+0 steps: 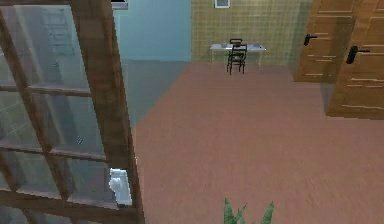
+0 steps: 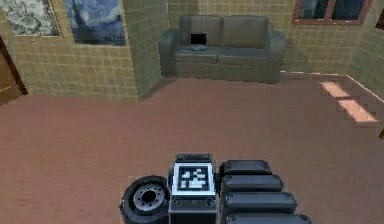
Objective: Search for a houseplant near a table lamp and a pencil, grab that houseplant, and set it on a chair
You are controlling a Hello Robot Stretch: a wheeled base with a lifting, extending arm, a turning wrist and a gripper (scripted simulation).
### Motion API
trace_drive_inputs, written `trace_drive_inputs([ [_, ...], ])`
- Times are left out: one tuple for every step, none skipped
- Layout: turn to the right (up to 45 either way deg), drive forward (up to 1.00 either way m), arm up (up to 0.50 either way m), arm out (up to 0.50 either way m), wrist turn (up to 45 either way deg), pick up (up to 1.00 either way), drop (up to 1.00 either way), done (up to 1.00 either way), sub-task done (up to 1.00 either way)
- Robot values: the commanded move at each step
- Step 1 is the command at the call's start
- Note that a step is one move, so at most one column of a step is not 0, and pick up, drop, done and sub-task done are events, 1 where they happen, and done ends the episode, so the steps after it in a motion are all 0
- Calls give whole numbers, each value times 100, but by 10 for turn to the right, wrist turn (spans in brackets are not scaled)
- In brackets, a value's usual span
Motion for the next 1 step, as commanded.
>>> trace_drive_inputs([
  [270,0,0,0,0,0,0,0,0],
])
